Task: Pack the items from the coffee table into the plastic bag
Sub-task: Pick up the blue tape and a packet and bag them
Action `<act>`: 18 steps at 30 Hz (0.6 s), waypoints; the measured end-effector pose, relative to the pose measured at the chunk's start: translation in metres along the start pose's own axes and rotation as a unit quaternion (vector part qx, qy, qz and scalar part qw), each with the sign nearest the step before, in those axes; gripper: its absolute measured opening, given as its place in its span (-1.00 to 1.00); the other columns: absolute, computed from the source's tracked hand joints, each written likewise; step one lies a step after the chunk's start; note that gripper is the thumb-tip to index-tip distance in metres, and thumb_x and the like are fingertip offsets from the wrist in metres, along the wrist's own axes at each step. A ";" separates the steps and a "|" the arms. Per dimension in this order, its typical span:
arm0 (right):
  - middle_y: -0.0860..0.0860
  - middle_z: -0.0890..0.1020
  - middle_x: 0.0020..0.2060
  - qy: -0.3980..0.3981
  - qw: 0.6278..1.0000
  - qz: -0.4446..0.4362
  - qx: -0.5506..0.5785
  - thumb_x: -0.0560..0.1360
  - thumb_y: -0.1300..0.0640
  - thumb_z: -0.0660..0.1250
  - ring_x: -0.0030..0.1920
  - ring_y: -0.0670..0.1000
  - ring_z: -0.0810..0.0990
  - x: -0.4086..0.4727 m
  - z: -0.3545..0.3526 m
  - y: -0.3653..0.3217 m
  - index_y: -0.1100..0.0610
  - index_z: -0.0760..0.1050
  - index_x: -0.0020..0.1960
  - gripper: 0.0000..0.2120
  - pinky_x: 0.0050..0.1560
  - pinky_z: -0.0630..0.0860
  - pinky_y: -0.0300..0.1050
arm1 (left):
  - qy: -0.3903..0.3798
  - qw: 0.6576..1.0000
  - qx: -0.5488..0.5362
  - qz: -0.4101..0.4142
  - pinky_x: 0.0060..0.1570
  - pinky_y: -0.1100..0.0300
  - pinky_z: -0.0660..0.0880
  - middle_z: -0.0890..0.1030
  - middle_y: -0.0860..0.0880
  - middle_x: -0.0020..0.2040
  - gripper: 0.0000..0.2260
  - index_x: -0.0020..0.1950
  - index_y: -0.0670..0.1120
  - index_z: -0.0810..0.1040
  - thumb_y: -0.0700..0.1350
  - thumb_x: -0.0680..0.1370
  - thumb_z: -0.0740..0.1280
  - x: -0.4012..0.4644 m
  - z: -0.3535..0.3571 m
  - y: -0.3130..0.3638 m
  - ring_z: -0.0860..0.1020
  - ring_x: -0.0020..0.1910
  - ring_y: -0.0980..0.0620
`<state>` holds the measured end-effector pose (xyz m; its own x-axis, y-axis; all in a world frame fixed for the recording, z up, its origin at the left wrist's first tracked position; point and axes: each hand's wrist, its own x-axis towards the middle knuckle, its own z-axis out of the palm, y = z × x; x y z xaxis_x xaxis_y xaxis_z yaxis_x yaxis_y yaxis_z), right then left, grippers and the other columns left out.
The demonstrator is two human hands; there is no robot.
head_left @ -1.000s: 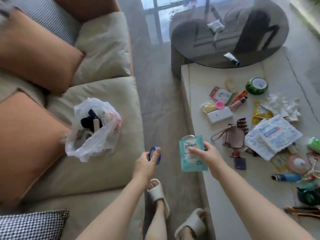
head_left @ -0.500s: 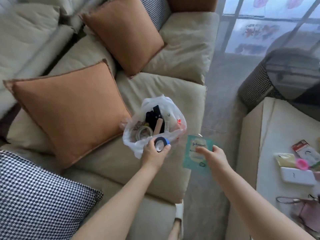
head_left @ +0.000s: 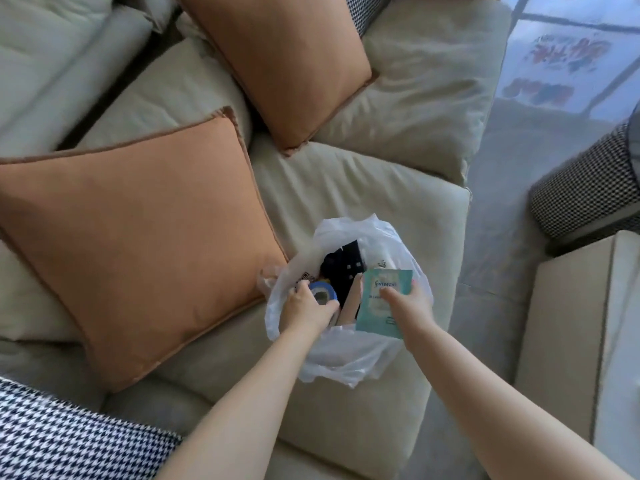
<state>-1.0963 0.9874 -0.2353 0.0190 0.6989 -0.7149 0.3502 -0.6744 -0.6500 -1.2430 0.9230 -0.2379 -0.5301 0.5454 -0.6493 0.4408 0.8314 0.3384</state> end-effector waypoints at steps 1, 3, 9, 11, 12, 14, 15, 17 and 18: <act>0.05 0.61 -0.15 0.006 1.000 0.007 0.002 0.37 0.07 0.33 -0.05 0.13 0.61 0.006 0.003 -0.003 0.06 0.47 0.03 -0.76 0.02 0.59 0.08 | 0.002 1.000 0.011 -0.001 0.19 0.04 0.41 0.30 -0.11 0.43 -0.34 0.48 -0.11 0.18 0.10 0.49 0.34 0.006 0.003 0.001 0.38 0.35 -0.12; 0.02 0.61 -0.19 0.007 1.000 0.014 0.000 0.46 0.14 0.28 -0.09 0.10 0.62 0.015 0.008 -0.007 0.02 0.49 -0.05 -0.92 0.01 0.60 0.03 | 0.004 1.000 0.025 -0.001 0.25 0.00 0.42 0.28 -0.13 0.44 -0.32 0.49 -0.12 0.15 0.08 0.48 0.36 0.015 0.010 0.001 0.36 0.37 -0.14; 0.00 0.64 -0.16 -0.041 0.992 -0.016 -0.120 0.44 0.07 0.28 -0.03 0.09 0.64 0.020 0.006 -0.013 -0.06 0.39 0.16 -0.70 0.08 0.56 0.11 | -0.031 0.998 0.052 0.001 0.28 -0.06 0.41 0.36 -0.11 0.42 -0.28 0.53 -0.05 0.08 0.02 0.47 0.37 0.018 0.019 0.004 0.39 0.36 -0.16; 0.02 0.64 -0.07 -0.038 0.983 -0.036 -0.175 0.44 0.04 0.30 -0.03 0.07 0.61 0.014 0.000 -0.013 0.00 0.37 0.29 -0.58 0.06 0.56 0.07 | -0.025 0.998 0.059 0.011 0.30 -0.05 0.40 0.37 -0.11 0.42 -0.30 0.53 -0.04 0.10 -0.01 0.47 0.36 0.013 0.017 0.010 0.38 0.36 -0.16; 0.02 0.61 0.01 -0.039 0.979 -0.046 -0.194 0.47 0.04 0.29 0.02 0.05 0.59 0.010 -0.005 -0.014 0.04 0.33 0.37 -0.52 0.08 0.55 0.03 | -0.022 0.998 0.063 0.018 0.31 -0.04 0.39 0.36 -0.12 0.42 -0.31 0.53 -0.04 0.11 -0.03 0.47 0.34 0.010 0.016 0.014 0.37 0.37 -0.16; 0.06 0.55 0.21 -0.038 0.974 -0.061 -0.215 0.53 0.06 0.25 0.16 0.05 0.52 0.002 -0.016 -0.011 0.11 0.29 0.43 -0.51 0.17 0.47 -0.05 | -0.019 0.997 0.072 0.037 0.30 -0.02 0.39 0.35 -0.11 0.42 -0.36 0.52 -0.04 0.14 -0.03 0.50 0.32 0.002 0.013 0.024 0.37 0.37 -0.14; 0.06 0.53 0.24 -0.037 0.971 -0.072 -0.225 0.54 0.08 0.23 0.17 0.05 0.51 -0.003 -0.024 -0.009 0.13 0.33 0.40 -0.56 0.15 0.44 -0.11 | -0.016 0.996 0.075 0.047 0.27 -0.01 0.42 0.37 -0.10 0.41 -0.40 0.51 -0.03 0.16 -0.03 0.51 0.30 -0.003 0.012 0.031 0.39 0.35 -0.13; 0.06 0.55 0.23 -0.031 0.965 -0.091 -0.245 0.55 0.13 0.20 0.15 0.06 0.52 -0.014 -0.041 0.000 0.13 0.39 0.34 -0.64 0.07 0.41 -0.17 | -0.013 0.994 0.086 0.071 0.16 0.01 0.48 0.45 -0.07 0.33 -0.48 0.46 -0.01 0.24 -0.02 0.52 0.27 -0.016 0.012 0.043 0.47 0.26 -0.11; 0.05 0.56 0.22 -0.027 0.962 -0.094 -0.255 0.54 0.14 0.19 0.16 0.06 0.53 -0.020 -0.051 0.005 0.12 0.38 0.34 -0.63 0.08 0.42 -0.15 | -0.015 0.992 0.096 0.086 0.13 0.02 0.50 0.49 -0.06 0.29 -0.52 0.43 0.01 0.27 -0.01 0.52 0.26 -0.023 0.013 0.051 0.49 0.22 -0.10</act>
<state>-1.0471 0.9821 -0.2106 -0.1330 0.7741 -0.6190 0.7573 -0.3235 -0.5673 -1.1988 0.9511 -0.2146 -0.4157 0.6710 -0.6140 0.6541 0.6896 0.3108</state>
